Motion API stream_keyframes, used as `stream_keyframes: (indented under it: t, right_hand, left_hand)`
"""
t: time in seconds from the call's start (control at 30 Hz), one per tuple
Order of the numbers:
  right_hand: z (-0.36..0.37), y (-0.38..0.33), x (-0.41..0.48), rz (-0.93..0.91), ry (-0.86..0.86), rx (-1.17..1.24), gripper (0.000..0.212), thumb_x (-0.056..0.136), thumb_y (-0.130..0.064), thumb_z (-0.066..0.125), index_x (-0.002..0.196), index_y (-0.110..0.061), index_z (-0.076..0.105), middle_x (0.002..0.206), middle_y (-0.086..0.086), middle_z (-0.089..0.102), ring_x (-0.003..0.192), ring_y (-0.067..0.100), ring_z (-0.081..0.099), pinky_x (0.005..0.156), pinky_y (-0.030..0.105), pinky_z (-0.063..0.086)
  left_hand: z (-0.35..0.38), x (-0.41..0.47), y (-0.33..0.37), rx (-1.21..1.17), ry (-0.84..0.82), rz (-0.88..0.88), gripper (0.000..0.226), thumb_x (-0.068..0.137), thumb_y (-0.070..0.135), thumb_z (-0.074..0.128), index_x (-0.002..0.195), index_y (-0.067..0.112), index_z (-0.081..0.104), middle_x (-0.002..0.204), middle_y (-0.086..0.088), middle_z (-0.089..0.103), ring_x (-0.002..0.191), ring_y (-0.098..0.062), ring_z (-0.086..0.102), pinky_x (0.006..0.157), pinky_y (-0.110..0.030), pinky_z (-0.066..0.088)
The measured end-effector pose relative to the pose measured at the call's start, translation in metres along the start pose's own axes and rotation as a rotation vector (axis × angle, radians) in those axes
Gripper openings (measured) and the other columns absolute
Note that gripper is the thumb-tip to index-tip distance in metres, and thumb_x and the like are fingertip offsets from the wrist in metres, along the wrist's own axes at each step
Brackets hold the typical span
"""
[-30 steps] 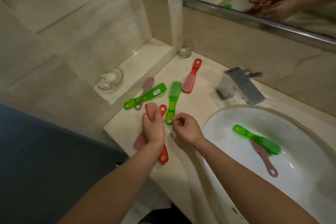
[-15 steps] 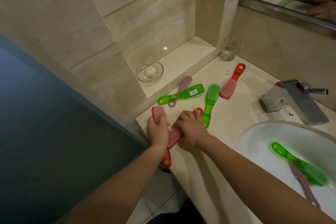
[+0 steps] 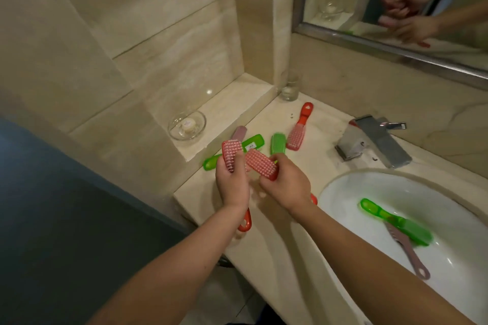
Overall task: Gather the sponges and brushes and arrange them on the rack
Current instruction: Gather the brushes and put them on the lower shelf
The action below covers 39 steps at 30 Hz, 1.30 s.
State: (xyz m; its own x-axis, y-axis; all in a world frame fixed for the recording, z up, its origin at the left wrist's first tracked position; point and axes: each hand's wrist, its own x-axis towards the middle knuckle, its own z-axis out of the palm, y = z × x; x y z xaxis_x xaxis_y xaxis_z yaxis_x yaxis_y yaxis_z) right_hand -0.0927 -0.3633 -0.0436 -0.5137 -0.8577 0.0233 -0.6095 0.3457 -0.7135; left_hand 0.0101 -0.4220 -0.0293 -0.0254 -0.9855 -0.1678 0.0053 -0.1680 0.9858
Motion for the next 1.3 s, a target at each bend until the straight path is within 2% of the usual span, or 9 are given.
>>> stream_keyframes:
  t: [0.1, 0.23, 0.37, 0.47, 0.63, 0.73, 0.87, 1.07, 1.3]
  right_hand:
    - [-0.026, 0.021, -0.012, 0.209, 0.126, 0.158, 0.042, 0.079, -0.041, 0.067, 0.114, -0.025, 0.050, 0.081, -0.010, 0.062, 0.076, 0.017, 0.061, 0.060, 0.031, 0.043]
    - [-0.063, 0.055, -0.038, 0.360, 0.285, 0.318, 0.041, 0.079, -0.035, 0.069, 0.113, -0.029, 0.049, 0.081, -0.011, 0.063, 0.074, 0.012, 0.062, 0.069, 0.038, 0.053]
    - [-0.102, 0.084, -0.074, 0.454, 0.433, 0.382, 0.041, 0.079, -0.033, 0.072, 0.113, -0.030, 0.049, 0.087, -0.011, 0.064, 0.074, 0.008, 0.062, 0.071, 0.038, 0.054]
    - [-0.128, 0.102, -0.105, 0.489, 0.475, 0.385, 0.044, 0.080, -0.030, 0.073, 0.115, -0.031, 0.047, 0.085, -0.009, 0.063, 0.073, 0.008, 0.063, 0.068, 0.032, 0.053]
    - [-0.169, 0.130, -0.163, 0.555, 0.564, 0.354, 0.045, 0.076, -0.034, 0.074, 0.113, -0.036, 0.048, 0.085, -0.011, 0.065, 0.073, 0.005, 0.063, 0.070, 0.035, 0.054]
    - [-0.190, 0.144, -0.193, 0.577, 0.621, 0.390, 0.042, 0.077, -0.031, 0.074, 0.111, -0.035, 0.049, 0.086, -0.012, 0.066, 0.073, 0.005, 0.063, 0.070, 0.036, 0.055]
    - [-0.221, 0.162, -0.234, 0.601, 0.652, 0.387, 0.042, 0.079, -0.028, 0.075, 0.112, -0.035, 0.048, 0.090, -0.014, 0.067, 0.077, 0.003, 0.065, 0.073, 0.031, 0.056]
    - [-0.272, 0.200, -0.293, 0.622, 0.694, 0.357, 0.045, 0.079, -0.031, 0.075, 0.114, -0.035, 0.046, 0.091, -0.016, 0.065, 0.080, 0.003, 0.064, 0.076, 0.033, 0.056]
    - [-0.323, 0.236, -0.338, 0.640, 0.758, 0.421, 0.043, 0.078, -0.028, 0.074, 0.114, -0.030, 0.049, 0.092, -0.011, 0.067, 0.076, 0.008, 0.065, 0.066, 0.029, 0.054]
  left_hand:
    - [0.033, -0.013, -0.001, 0.031, -0.091, -0.010, 0.025, 0.072, 0.055, 0.058, 0.083, 0.033, 0.059, 0.071, -0.005, 0.058, 0.054, -0.022, 0.046, 0.053, -0.034, 0.036]
    - [0.079, -0.043, -0.012, 0.076, -0.268, -0.056, 0.024, 0.071, 0.057, 0.058, 0.078, 0.035, 0.057, 0.073, -0.003, 0.059, 0.061, -0.021, 0.047, 0.061, -0.045, 0.038]
    - [0.118, -0.087, -0.017, 0.103, -0.437, -0.074, 0.024, 0.076, 0.052, 0.057, 0.074, 0.029, 0.053, 0.066, 0.000, 0.058, 0.050, -0.017, 0.044, 0.052, -0.033, 0.035]
    - [0.142, -0.128, -0.021, 0.114, -0.569, -0.069, 0.019, 0.090, 0.038, 0.055, 0.082, 0.021, 0.052, 0.070, -0.003, 0.058, 0.050, -0.015, 0.043, 0.050, -0.030, 0.034]
    - [0.170, -0.198, -0.026, 0.136, -0.690, -0.072, 0.023, 0.081, 0.046, 0.056, 0.081, 0.023, 0.055, 0.074, -0.003, 0.058, 0.060, -0.018, 0.049, 0.056, -0.034, 0.038]
    - [0.182, -0.236, -0.027, 0.152, -0.738, -0.077, 0.019, 0.088, 0.038, 0.057, 0.079, 0.021, 0.054, 0.071, 0.000, 0.056, 0.060, -0.017, 0.050, 0.057, -0.033, 0.039]
    - [0.196, -0.290, -0.027, 0.139, -0.766, -0.102, 0.019, 0.095, 0.029, 0.054, 0.085, 0.013, 0.052, 0.068, -0.002, 0.055, 0.052, -0.015, 0.046, 0.044, -0.027, 0.041]
    - [0.224, -0.372, -0.038, 0.157, -0.841, -0.085, 0.018, 0.095, 0.033, 0.053, 0.085, 0.019, 0.053, 0.068, -0.002, 0.057, 0.051, -0.014, 0.046, 0.049, -0.029, 0.037]
    - [0.258, -0.438, -0.052, 0.178, -0.971, -0.016, 0.014, 0.094, 0.037, 0.054, 0.092, 0.024, 0.059, 0.082, -0.001, 0.064, 0.072, -0.020, 0.060, 0.064, -0.037, 0.047]
